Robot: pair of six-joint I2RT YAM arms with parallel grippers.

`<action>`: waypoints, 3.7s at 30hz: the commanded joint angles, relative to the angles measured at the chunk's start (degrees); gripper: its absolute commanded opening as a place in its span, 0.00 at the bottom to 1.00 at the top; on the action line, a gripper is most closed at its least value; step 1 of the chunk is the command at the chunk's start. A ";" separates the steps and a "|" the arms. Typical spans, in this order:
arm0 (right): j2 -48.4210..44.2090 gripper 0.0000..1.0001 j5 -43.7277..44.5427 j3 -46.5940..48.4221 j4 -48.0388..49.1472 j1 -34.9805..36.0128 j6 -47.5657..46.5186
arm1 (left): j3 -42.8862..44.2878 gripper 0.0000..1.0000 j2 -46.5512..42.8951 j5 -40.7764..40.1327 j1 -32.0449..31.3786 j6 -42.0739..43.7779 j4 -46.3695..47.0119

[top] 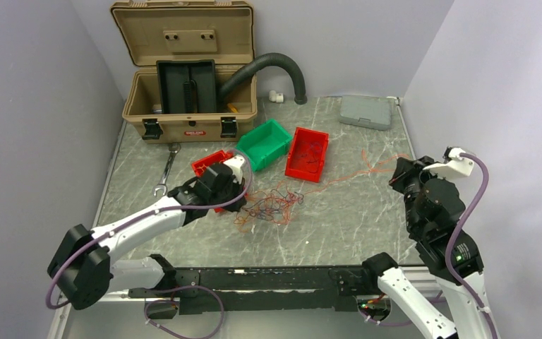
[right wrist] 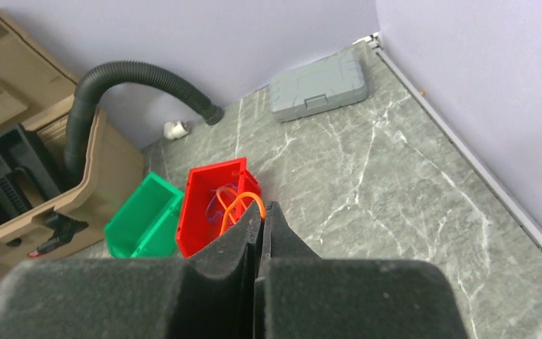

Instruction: Untangle the cables

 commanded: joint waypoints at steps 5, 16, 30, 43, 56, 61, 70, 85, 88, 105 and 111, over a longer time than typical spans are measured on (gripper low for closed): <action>-3.26 0.00 9.30 0.10 1.67 -0.20 1.34 | -6.68 0.00 -8.69 -6.99 -0.66 -2.34 -2.17; -7.45 0.00 5.07 -1.72 8.66 -0.20 -0.35 | -10.16 0.11 -13.52 -13.95 -2.81 -7.49 -4.23; 3.25 0.00 -37.62 5.35 15.12 -0.20 -3.80 | 8.28 0.90 -8.83 -6.98 -3.21 3.90 0.93; 4.93 0.00 -40.34 7.64 20.62 -0.19 2.61 | 16.33 1.00 8.28 12.58 -7.86 2.56 21.82; 6.14 0.00 -37.02 8.53 19.94 -0.22 4.96 | 19.04 0.83 23.50 21.07 -14.36 1.60 40.34; 5.23 0.00 -35.85 8.29 19.60 -0.21 4.36 | 20.15 0.24 27.17 23.30 -14.35 0.27 43.20; 6.59 0.00 -30.54 0.27 9.84 -0.19 -0.32 | 19.57 0.00 16.20 18.59 -14.36 5.31 35.42; 1.24 0.74 -37.31 -15.02 7.87 -0.20 -4.06 | 16.86 0.00 12.19 24.94 -5.09 -13.22 39.44; -2.34 0.73 -38.56 -19.05 9.16 -0.24 -4.32 | 17.09 0.00 11.46 24.54 -4.92 -13.56 37.94; -7.03 0.68 -62.99 -41.92 46.29 0.12 6.55 | 21.29 0.00 10.48 24.08 -4.92 -12.99 30.11; 0.33 0.71 -60.25 -41.22 51.59 5.12 4.79 | 21.57 0.00 10.56 24.30 -4.97 -13.52 29.49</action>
